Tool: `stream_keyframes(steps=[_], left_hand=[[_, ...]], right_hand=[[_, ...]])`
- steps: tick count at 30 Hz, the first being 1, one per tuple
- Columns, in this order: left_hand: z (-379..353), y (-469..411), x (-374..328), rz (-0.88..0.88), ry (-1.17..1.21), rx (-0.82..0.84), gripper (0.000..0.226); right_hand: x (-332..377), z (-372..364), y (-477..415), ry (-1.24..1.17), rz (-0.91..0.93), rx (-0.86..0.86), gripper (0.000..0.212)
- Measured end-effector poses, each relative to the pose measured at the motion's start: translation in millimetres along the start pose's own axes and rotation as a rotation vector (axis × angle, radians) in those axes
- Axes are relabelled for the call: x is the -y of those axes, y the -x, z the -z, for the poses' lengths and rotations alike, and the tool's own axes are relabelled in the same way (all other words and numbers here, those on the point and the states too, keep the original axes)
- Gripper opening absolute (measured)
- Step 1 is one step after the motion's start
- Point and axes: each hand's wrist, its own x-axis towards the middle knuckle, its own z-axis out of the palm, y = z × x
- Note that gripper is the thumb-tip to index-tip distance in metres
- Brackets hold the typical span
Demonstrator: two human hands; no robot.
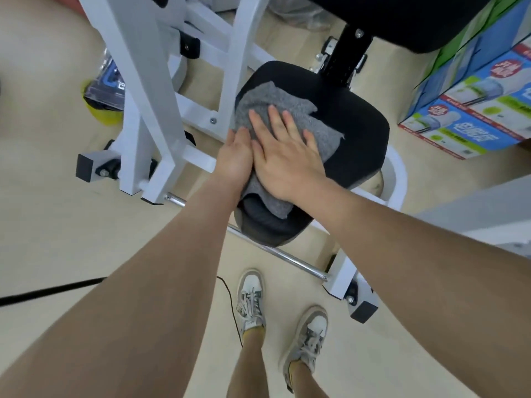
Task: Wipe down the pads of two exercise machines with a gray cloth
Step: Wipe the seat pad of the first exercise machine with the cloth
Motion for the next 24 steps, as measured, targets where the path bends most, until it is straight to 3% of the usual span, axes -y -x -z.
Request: stream_keyframes(steps=[5,11,14,17,19,21,24], left_hand=[[-3,26,17,0.004,-0.045,-0.052,0.043],[-21,97,44,-0.074,0.009,-0.310,0.038],[-26,124,45,-0.039,-0.151,-0.312,0.037],[-27,153,45,0.035,-0.335,-0.266,0.037],[-30,178,40,0.042,-0.393,-0.182,0.036],[-36,206,29,0.022,-0.363,-0.080,0.037],[-43,252,6,0.086,-0.137,0.088,0.027]], right_hand=[[3,-11,33,0.003,0.055,-0.082,0.053],[4,-27,94,-0.059,0.130,-0.157,0.050],[-3,-33,117,-0.119,0.194,-0.169,0.054],[-8,-27,142,-0.346,0.202,-0.183,0.041],[-11,-14,167,-0.561,0.091,-0.174,0.036],[-21,6,196,-0.751,-0.074,-0.171,0.031],[-51,43,239,-1.135,-0.293,-0.160,0.024]])
